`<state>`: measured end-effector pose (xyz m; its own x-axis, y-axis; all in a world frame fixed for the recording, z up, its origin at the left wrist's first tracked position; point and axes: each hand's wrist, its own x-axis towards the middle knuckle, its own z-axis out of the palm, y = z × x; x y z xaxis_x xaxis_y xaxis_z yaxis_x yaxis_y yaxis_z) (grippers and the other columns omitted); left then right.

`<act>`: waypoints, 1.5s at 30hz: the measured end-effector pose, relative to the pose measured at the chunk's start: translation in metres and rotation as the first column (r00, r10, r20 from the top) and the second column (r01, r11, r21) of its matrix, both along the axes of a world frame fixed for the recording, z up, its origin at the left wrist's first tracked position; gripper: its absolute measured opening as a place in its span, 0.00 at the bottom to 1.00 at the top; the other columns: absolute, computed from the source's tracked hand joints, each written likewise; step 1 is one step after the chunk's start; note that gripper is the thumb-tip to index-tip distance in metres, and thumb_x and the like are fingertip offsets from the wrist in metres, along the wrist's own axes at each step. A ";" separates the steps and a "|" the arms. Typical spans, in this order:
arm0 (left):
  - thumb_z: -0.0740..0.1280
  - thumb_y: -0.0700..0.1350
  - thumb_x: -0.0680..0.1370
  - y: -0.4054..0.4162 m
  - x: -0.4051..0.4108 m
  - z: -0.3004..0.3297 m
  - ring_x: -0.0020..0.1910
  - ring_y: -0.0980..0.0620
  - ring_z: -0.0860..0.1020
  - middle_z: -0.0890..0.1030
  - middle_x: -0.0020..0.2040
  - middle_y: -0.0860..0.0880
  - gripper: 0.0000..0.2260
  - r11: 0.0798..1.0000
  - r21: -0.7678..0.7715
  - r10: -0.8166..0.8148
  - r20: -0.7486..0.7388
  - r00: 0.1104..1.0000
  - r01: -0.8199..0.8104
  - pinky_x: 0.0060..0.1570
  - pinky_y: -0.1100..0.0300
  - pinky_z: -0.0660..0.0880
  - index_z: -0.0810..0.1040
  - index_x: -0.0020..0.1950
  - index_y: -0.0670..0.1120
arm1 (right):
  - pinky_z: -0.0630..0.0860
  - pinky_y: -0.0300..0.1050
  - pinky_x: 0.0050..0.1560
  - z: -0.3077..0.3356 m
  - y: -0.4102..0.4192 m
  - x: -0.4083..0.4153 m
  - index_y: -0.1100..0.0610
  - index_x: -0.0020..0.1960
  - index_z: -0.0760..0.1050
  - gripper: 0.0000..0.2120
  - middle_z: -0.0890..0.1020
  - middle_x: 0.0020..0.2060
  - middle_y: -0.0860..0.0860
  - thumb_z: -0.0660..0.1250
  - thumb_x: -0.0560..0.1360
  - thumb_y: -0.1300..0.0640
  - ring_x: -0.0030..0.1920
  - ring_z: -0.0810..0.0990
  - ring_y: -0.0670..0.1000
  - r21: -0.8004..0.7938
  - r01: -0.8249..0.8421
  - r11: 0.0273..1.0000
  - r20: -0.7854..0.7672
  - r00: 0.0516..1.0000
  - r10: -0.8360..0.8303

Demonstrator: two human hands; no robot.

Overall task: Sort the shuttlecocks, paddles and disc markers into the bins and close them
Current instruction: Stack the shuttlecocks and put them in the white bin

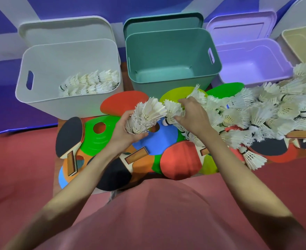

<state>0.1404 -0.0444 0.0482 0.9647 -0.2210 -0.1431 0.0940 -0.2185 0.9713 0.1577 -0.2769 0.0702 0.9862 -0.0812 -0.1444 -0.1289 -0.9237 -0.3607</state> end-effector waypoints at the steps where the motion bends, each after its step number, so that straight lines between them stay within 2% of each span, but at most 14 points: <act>1: 0.77 0.29 0.64 0.001 0.000 0.000 0.50 0.67 0.76 0.77 0.54 0.55 0.30 1.000 0.001 0.006 0.006 1.000 -0.006 0.51 0.70 0.72 0.71 0.61 0.46 | 0.75 0.51 0.50 -0.002 0.002 0.000 0.61 0.62 0.73 0.22 0.74 0.58 0.59 0.72 0.71 0.55 0.55 0.76 0.60 -0.009 0.009 1.000 0.001 1.000 -0.009; 5: 0.77 0.30 0.64 0.004 0.000 -0.001 0.50 0.67 0.76 0.77 0.54 0.54 0.30 1.000 0.014 0.004 0.028 1.000 -0.005 0.51 0.71 0.72 0.71 0.62 0.43 | 0.74 0.50 0.51 -0.013 0.001 -0.002 0.61 0.63 0.74 0.21 0.79 0.50 0.59 0.71 0.71 0.58 0.56 0.75 0.60 0.020 0.002 1.000 0.016 1.000 -0.003; 8: 0.77 0.30 0.64 0.006 0.000 -0.002 0.50 0.68 0.75 0.77 0.54 0.55 0.30 0.999 0.032 -0.003 0.042 0.999 0.002 0.51 0.70 0.72 0.71 0.61 0.43 | 0.74 0.50 0.52 -0.007 0.001 -0.003 0.60 0.63 0.74 0.19 0.80 0.42 0.55 0.68 0.72 0.65 0.50 0.77 0.57 0.192 0.019 0.981 0.086 0.996 -0.036; 10: 0.77 0.30 0.64 0.008 0.000 -0.004 0.49 0.68 0.75 0.77 0.53 0.55 0.29 0.999 0.045 -0.003 0.049 0.999 0.001 0.50 0.71 0.71 0.71 0.61 0.43 | 0.75 0.50 0.51 0.008 -0.001 -0.006 0.61 0.60 0.76 0.16 0.77 0.39 0.50 0.69 0.72 0.65 0.43 0.77 0.53 0.348 0.044 0.937 0.234 0.963 -0.132; 13: 0.77 0.30 0.64 0.012 0.001 -0.006 0.49 0.67 0.75 0.77 0.53 0.53 0.29 0.999 0.053 -0.011 0.055 0.998 0.008 0.51 0.71 0.70 0.71 0.61 0.43 | 0.73 0.38 0.48 0.040 -0.002 -0.013 0.60 0.56 0.79 0.11 0.79 0.40 0.50 0.70 0.73 0.63 0.41 0.76 0.47 0.494 -0.043 0.869 0.491 0.838 -0.238; 15: 0.77 0.30 0.64 0.012 0.001 -0.006 0.50 0.67 0.75 0.77 0.54 0.53 0.29 0.999 0.049 -0.019 0.056 0.998 0.016 0.52 0.71 0.70 0.71 0.61 0.43 | 0.73 0.35 0.48 0.052 0.000 -0.015 0.59 0.53 0.80 0.09 0.80 0.40 0.52 0.70 0.73 0.63 0.41 0.77 0.47 0.540 -0.118 0.834 0.549 0.800 -0.242; 19: 0.78 0.30 0.63 0.009 0.004 -0.007 0.50 0.65 0.75 0.77 0.53 0.51 0.30 0.998 0.037 -0.046 0.056 0.997 0.044 0.53 0.70 0.70 0.71 0.61 0.41 | 0.73 0.33 0.48 0.045 0.015 -0.016 0.58 0.51 0.80 0.08 0.80 0.41 0.47 0.70 0.73 0.63 0.41 0.77 0.42 0.587 -0.204 0.783 0.444 0.890 -0.102; 24: 0.76 0.25 0.61 0.004 0.009 -0.004 0.52 0.70 0.75 0.76 0.54 0.50 0.33 0.995 -0.014 -0.094 0.086 0.992 0.096 0.54 0.74 0.68 0.68 0.64 0.31 | 0.72 0.31 0.48 0.037 0.032 -0.019 0.59 0.48 0.82 0.05 0.83 0.40 0.55 0.70 0.73 0.63 0.41 0.78 0.43 0.592 -0.257 0.764 0.378 0.926 0.019; 28: 0.81 0.38 0.60 0.002 0.013 -0.003 0.57 0.61 0.76 0.79 0.57 0.51 0.37 0.993 -0.005 -0.120 0.055 0.991 0.121 0.61 0.63 0.71 0.70 0.66 0.40 | 0.74 0.36 0.49 0.040 0.034 -0.014 0.56 0.48 0.82 0.05 0.83 0.41 0.52 0.71 0.72 0.62 0.42 0.79 0.45 0.624 -0.238 0.744 0.336 0.942 0.020; 32: 0.78 0.30 0.63 -0.003 0.016 -0.001 0.47 0.65 0.77 0.81 0.49 0.59 0.30 0.998 -0.058 -0.008 0.009 1.000 0.008 0.47 0.69 0.75 0.73 0.62 0.44 | 0.74 0.41 0.53 0.048 0.030 -0.001 0.55 0.52 0.82 0.09 0.83 0.42 0.48 0.73 0.72 0.58 0.46 0.80 0.48 0.569 -0.269 0.777 0.382 0.923 0.040; 37: 0.77 0.30 0.65 0.003 0.020 0.000 0.53 0.60 0.78 0.81 0.53 0.54 0.29 0.985 -0.146 0.093 -0.034 0.995 -0.097 0.54 0.62 0.75 0.74 0.59 0.52 | 0.74 0.35 0.50 0.056 0.018 0.022 0.56 0.53 0.81 0.08 0.84 0.48 0.48 0.68 0.76 0.58 0.51 0.81 0.45 0.664 -0.155 0.731 0.348 0.930 -0.118; 39: 0.77 0.30 0.64 0.007 0.018 0.000 0.51 0.61 0.78 0.81 0.51 0.57 0.29 0.982 -0.150 0.108 -0.045 0.993 -0.113 0.53 0.63 0.75 0.74 0.58 0.53 | 0.73 0.33 0.47 0.047 0.008 0.031 0.58 0.55 0.80 0.09 0.84 0.48 0.51 0.66 0.77 0.57 0.48 0.80 0.46 0.565 -0.033 0.824 0.303 0.938 -0.170; 41: 0.77 0.32 0.63 0.013 0.016 0.000 0.50 0.60 0.78 0.82 0.49 0.58 0.28 0.981 -0.153 0.117 -0.049 0.992 -0.123 0.53 0.63 0.75 0.75 0.57 0.52 | 0.73 0.38 0.49 0.033 0.001 0.037 0.60 0.59 0.78 0.13 0.83 0.51 0.54 0.66 0.76 0.58 0.46 0.79 0.50 0.300 0.030 0.953 0.182 0.979 -0.088; 45: 0.76 0.27 0.64 0.023 0.014 0.000 0.50 0.61 0.79 0.82 0.50 0.57 0.29 0.974 -0.170 0.141 -0.059 0.988 -0.149 0.53 0.66 0.74 0.74 0.59 0.50 | 0.75 0.50 0.56 0.007 0.008 0.041 0.65 0.60 0.77 0.16 0.81 0.55 0.61 0.68 0.72 0.63 0.55 0.78 0.61 -0.021 -0.074 0.997 0.025 0.997 0.074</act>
<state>0.1543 -0.0210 0.0486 0.9815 -0.1045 -0.1603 0.1582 -0.0278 0.9870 0.1989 -0.2685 0.0772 0.9929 -0.0107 -0.1182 -0.0510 -0.9374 -0.3444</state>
